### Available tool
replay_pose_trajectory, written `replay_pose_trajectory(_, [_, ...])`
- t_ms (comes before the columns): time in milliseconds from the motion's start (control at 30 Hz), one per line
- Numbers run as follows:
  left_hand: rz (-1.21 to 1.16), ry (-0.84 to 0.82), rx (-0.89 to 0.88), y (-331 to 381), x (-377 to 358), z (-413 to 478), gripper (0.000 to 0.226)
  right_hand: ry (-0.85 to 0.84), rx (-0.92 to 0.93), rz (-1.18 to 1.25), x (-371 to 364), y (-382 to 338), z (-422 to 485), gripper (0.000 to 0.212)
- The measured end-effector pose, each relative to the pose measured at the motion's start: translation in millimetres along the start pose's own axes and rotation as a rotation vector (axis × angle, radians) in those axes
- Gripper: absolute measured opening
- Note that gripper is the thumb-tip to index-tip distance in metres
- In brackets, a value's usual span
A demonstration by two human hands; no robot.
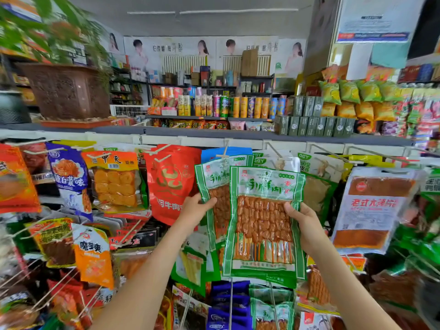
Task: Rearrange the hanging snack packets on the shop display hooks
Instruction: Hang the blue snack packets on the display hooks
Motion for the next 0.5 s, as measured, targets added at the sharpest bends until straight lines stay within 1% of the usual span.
replay_pose_trajectory(33, [-0.032, -0.028, -0.013, 2.0, -2.6, -4.5, 0.087, -0.024, 0.004, -0.006, 2.0, 0.8, -0.7, 0.054])
replay_pose_trajectory(100, [-0.180, -0.074, -0.047, 10.9, -8.2, -21.8, 0.079, 0.005, 0.043, -0.037, 2.9, 0.6, -4.7, 0.095])
replay_pose_trajectory(133, [-0.270, -0.082, -0.058, 14.8, -10.6, -29.1, 0.073, 0.002, 0.039, -0.008, 0.6, 0.3, -6.4, 0.098])
replay_pose_trajectory(200, [-0.399, -0.066, -0.051, 19.7, -11.4, -40.7, 0.065, -0.005, 0.053, 0.059, -2.0, -0.7, -7.6, 0.071])
replay_pose_trajectory(233, [-0.424, -0.051, -0.053, 23.9, -10.1, -49.0, 0.066, 0.005, 0.065, 0.058, -3.1, -0.8, -6.4, 0.064])
replay_pose_trajectory(267, [-0.431, -0.035, -0.066, 27.6, -7.3, -56.6, 0.066, 0.002, 0.052, 0.043, -7.7, -0.8, -7.5, 0.064])
replay_pose_trajectory(300, [-0.429, -0.040, -0.078, 30.3, -4.8, -63.9, 0.065, -0.017, 0.060, 0.027, -11.2, -0.4, -7.8, 0.068])
replay_pose_trajectory(367, [-0.440, -0.057, -0.092, 29.0, 1.3, -72.7, 0.059, -0.034, 0.047, 0.033, -14.7, 3.6, -5.4, 0.081])
replay_pose_trajectory(400, [-0.458, -0.060, -0.082, 27.3, 4.9, -76.5, 0.059, -0.041, 0.036, 0.031, -18.1, 3.8, -9.4, 0.086])
replay_pose_trajectory(433, [-0.483, -0.065, -0.057, 22.3, 8.0, -77.8, 0.064, -0.051, 0.040, 0.028, -20.5, 4.9, -12.7, 0.088])
replay_pose_trajectory(500, [-0.524, -0.043, -0.016, 11.7, 14.5, -77.3, 0.076, -0.078, 0.029, 0.045, -24.7, 12.6, -11.8, 0.084])
Point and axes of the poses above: each hand's wrist, its own z-axis towards the middle knuckle, its own x-axis out of the back of the hand, y = z × x, the point moved 2 cm from there along z, towards the middle knuckle
